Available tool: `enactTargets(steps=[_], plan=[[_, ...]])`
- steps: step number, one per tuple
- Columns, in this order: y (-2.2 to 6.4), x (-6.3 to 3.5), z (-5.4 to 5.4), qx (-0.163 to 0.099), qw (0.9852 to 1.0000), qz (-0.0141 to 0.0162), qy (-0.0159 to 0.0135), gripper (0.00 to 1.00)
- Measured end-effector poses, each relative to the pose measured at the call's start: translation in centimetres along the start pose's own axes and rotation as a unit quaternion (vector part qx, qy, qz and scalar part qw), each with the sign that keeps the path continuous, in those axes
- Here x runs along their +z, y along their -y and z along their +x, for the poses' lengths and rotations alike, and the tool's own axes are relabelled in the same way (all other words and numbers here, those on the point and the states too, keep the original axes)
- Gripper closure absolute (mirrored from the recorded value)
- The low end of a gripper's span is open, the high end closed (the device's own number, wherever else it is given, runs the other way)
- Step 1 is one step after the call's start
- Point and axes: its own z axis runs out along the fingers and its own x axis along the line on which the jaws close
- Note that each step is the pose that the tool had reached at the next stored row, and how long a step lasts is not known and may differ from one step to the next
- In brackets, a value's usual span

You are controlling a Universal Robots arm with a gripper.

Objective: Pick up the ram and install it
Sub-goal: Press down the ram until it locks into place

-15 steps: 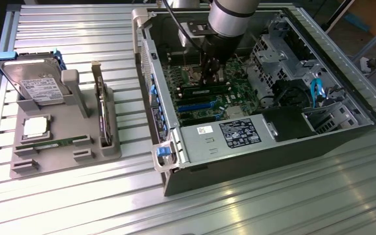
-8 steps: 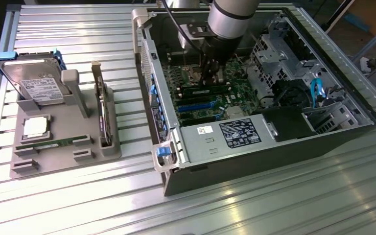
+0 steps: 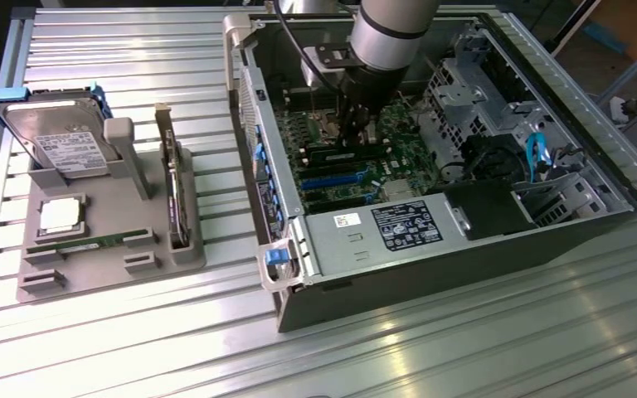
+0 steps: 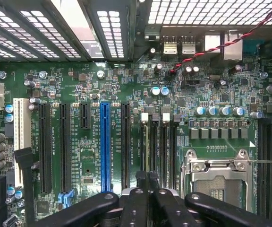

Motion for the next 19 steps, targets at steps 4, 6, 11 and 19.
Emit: enactTargets(steps=[4, 6, 11, 19], plan=[[0.00, 0.03, 0.00, 0.000, 1.0000, 0.0000, 0.0000, 0.89], [0.00, 0.07, 0.00, 0.000, 1.0000, 0.0000, 0.0000, 0.89], [0.00, 0.14, 0.00, 0.000, 1.0000, 0.0000, 0.0001, 0.89], [0.00, 0.11, 0.00, 0.000, 1.0000, 0.0001, 0.0003, 0.89]])
